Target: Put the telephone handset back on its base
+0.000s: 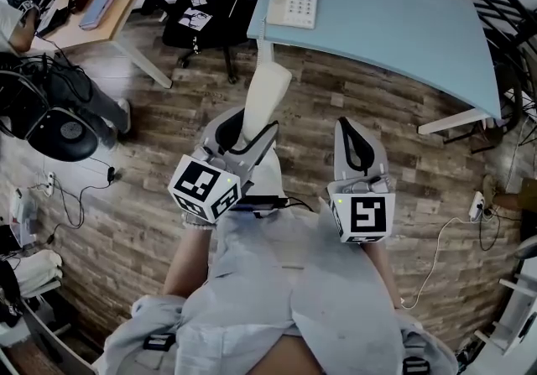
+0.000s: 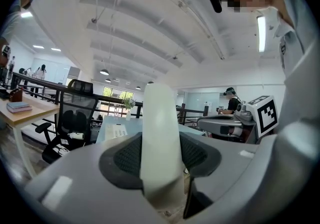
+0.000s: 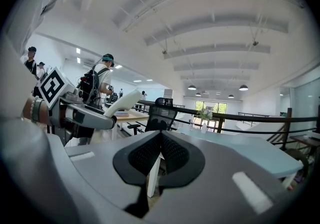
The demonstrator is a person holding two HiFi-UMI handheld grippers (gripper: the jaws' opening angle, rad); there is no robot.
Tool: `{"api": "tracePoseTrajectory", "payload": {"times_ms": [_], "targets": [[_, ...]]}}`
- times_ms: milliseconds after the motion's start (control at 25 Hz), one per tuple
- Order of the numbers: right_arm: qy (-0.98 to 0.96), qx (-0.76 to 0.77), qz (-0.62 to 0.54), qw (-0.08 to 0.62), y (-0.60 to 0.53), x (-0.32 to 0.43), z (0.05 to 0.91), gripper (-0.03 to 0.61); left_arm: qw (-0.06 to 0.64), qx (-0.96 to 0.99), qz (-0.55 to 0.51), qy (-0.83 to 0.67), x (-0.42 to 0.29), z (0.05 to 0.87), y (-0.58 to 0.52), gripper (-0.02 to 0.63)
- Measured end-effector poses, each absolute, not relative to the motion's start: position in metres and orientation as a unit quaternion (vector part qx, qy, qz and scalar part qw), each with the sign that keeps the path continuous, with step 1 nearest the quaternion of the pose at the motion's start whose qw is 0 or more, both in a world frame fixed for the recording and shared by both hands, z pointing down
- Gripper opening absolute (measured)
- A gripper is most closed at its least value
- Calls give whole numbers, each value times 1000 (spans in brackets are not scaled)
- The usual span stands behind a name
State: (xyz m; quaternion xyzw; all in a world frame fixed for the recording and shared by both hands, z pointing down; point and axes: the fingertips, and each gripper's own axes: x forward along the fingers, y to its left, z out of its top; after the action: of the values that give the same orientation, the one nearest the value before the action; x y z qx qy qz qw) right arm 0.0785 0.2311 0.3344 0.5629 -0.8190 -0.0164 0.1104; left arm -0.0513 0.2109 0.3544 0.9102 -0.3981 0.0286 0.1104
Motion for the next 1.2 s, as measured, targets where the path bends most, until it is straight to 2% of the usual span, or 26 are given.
{"api": "tracePoseTrajectory", "payload": {"times_ms": [1200], "targets": [[-790,599,-17,129,28,66,324,6,137,923,39,-358,-67,358,1,216]]}}
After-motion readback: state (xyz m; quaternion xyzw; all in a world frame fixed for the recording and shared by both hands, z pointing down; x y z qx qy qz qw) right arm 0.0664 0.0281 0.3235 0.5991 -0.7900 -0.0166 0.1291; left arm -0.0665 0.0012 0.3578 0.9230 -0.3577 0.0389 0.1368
